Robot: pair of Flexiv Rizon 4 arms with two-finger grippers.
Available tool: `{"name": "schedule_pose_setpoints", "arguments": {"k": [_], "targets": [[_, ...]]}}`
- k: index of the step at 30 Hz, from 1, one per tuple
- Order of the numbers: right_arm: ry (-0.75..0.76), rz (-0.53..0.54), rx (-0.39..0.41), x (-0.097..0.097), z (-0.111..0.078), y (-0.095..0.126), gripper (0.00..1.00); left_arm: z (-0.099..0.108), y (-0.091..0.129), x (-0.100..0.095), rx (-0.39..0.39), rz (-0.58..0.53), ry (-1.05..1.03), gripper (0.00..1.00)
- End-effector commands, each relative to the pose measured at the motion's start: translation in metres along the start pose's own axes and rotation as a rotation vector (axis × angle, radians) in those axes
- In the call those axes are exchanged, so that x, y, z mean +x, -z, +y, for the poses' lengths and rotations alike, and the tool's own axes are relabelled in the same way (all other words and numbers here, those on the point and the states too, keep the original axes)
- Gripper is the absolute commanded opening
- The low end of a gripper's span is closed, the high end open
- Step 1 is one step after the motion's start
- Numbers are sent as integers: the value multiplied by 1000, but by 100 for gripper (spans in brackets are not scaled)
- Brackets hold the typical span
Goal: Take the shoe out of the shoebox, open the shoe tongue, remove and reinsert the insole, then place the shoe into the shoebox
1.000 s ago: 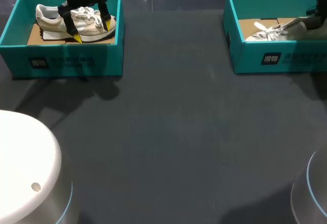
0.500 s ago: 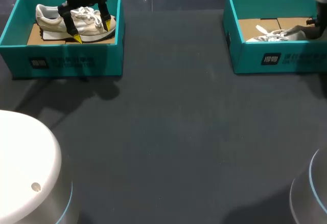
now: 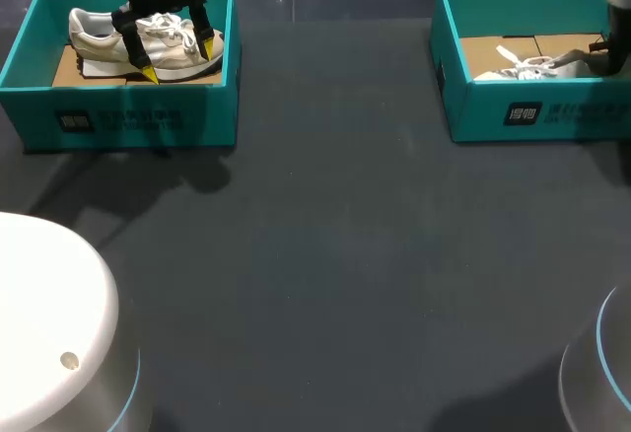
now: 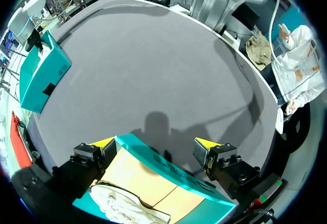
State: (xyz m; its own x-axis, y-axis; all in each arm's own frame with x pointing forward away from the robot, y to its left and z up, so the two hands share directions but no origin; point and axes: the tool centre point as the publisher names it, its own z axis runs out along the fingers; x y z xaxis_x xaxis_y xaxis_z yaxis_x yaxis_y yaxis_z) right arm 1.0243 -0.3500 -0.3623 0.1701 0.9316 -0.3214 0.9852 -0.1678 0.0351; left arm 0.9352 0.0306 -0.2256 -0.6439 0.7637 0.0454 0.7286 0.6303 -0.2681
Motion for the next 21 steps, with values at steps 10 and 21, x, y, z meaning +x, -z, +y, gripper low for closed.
{"name": "schedule_pose_setpoints", "arguments": {"k": [10,21], "targets": [[-24,-14,-8,-4,-5,16,67,0,0,0,-1,1,-1,100],[-45,-3,-83,-6,-7,62,84,0,0,0,-1,1,-1,100]]}}
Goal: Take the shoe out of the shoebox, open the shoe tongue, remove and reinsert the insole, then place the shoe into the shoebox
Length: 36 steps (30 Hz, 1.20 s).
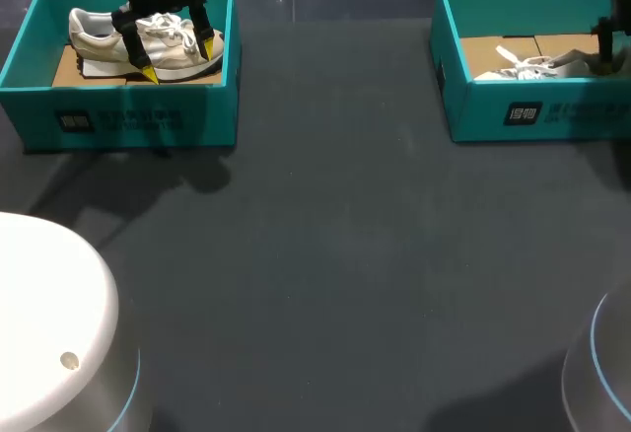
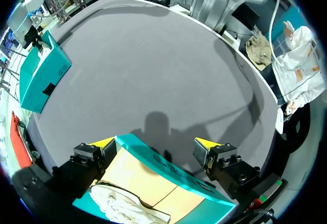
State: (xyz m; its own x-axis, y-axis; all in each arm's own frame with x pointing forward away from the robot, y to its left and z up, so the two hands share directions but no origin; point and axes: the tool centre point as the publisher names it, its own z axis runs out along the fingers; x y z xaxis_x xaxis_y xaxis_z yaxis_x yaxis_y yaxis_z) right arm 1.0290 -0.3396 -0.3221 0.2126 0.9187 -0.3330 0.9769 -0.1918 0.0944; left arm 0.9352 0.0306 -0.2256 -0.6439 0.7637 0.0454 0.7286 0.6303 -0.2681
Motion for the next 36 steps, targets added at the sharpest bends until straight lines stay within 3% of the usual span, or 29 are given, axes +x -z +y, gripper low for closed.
{"name": "schedule_pose_setpoints", "arguments": {"k": [1,6,20,23,29,36], "targets": [[-3,11,-35,-4,-10,28,86,0,0,0,-1,1,-1,100],[5,65,-64,0,-17,59,100,0,0,0,-1,1,-1,100],[59,176,-63,22,-73,125,100,0,0,0,-1,1,-1,100],[79,193,-56,30,-85,134,100,0,0,0,-1,1,-1,100],[79,193,-56,30,-85,134,100,1,2,3,-3,1,-43,100],[79,193,-56,30,-85,134,100,41,34,23,23,-14,-174,100]]}}
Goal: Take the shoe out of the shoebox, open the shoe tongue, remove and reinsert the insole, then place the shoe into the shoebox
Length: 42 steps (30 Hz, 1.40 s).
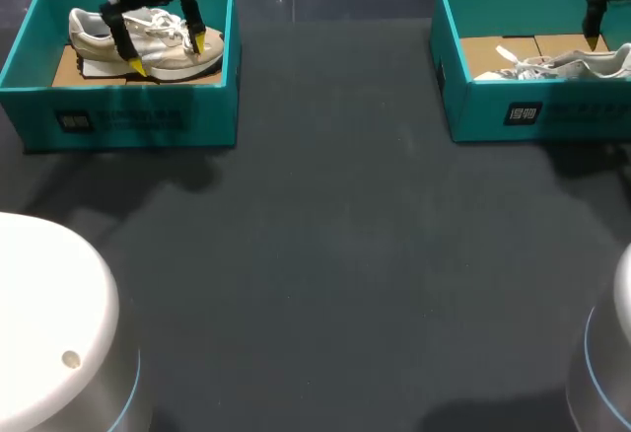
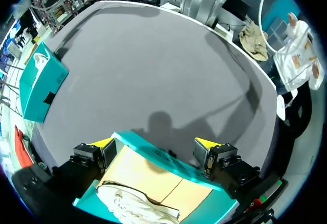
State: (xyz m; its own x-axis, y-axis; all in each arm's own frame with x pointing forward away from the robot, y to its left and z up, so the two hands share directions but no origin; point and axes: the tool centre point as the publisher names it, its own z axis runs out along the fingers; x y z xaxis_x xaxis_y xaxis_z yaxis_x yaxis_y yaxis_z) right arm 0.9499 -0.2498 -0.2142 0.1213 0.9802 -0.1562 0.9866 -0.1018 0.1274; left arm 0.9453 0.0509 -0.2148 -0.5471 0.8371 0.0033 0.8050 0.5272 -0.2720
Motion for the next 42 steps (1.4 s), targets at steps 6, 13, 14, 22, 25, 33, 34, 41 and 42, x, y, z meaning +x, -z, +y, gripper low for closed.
{"name": "schedule_pose_setpoints", "arguments": {"k": [6,13,14,22,25,33,34,41,42], "targets": [[0,0,-1,0,0,-1,100,47,29,35,-83,16,-88,100],[0,0,-1,0,0,-1,100,107,36,53,-130,88,-307,100],[0,0,-1,0,0,-1,100,120,37,59,-162,113,-333,100],[0,0,-1,0,0,-1,100,135,41,62,-167,126,-296,100],[0,0,-1,0,0,-1,100,135,41,62,-167,126,-296,100],[0,0,-1,0,0,-1,100,211,56,55,-250,100,-363,100],[0,0,-1,0,0,-1,100,225,59,53,-270,106,-344,100],[0,0,-1,0,0,-1,100,266,71,47,-271,119,-389,100],[0,0,-1,0,0,-1,100,266,71,47,-271,119,-389,100]]}}
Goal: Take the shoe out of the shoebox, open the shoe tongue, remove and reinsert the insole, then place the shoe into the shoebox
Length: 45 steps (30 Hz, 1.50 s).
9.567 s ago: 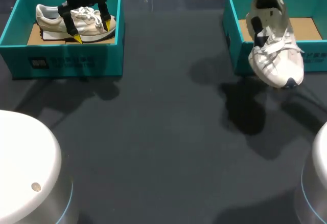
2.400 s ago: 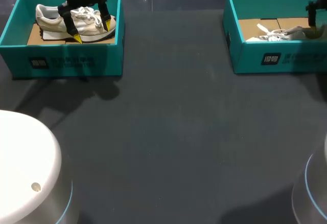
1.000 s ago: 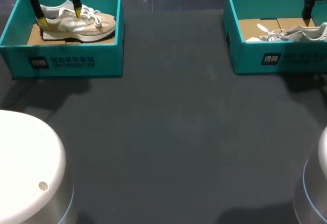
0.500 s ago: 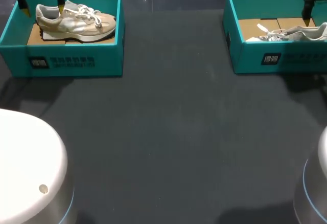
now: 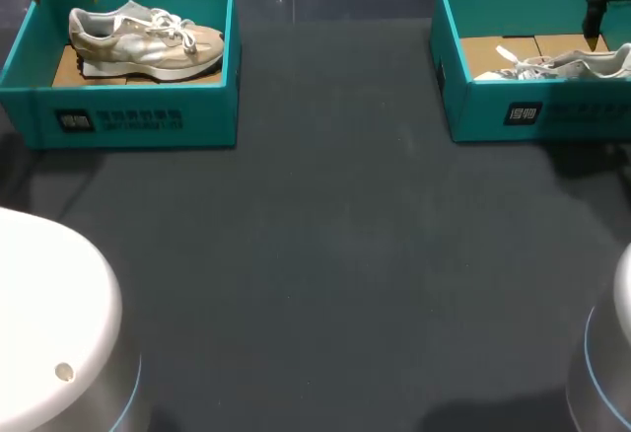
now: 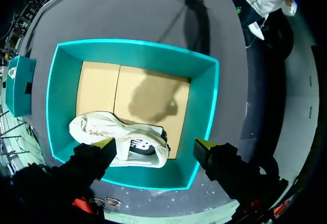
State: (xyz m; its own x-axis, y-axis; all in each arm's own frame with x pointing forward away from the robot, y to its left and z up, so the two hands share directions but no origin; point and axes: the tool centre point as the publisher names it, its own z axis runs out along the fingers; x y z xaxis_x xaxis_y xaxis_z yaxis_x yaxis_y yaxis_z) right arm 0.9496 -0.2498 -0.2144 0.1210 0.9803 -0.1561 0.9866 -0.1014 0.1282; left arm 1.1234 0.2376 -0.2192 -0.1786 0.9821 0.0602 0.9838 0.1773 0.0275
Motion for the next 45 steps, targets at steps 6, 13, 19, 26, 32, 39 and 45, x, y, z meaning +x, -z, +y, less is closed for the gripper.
{"name": "schedule_pose_setpoints", "arguments": {"k": [6,13,19,26,32,39,45], "targets": [[-1,0,-1,0,0,0,100,48,-20,-1,39,-7,-2,100],[-1,0,-1,0,0,0,100,77,-47,10,49,5,-61,100],[-1,0,-1,0,0,0,100,85,-74,19,54,25,-84,100],[-1,0,-1,0,0,0,100,93,-96,18,81,33,-102,97],[-1,0,-1,0,0,0,100,94,-115,16,116,58,-111,87],[-1,0,-1,0,0,0,100,85,-121,19,143,56,-123,77],[-1,0,-1,0,0,0,100,80,-127,25,152,66,-129,75]]}}
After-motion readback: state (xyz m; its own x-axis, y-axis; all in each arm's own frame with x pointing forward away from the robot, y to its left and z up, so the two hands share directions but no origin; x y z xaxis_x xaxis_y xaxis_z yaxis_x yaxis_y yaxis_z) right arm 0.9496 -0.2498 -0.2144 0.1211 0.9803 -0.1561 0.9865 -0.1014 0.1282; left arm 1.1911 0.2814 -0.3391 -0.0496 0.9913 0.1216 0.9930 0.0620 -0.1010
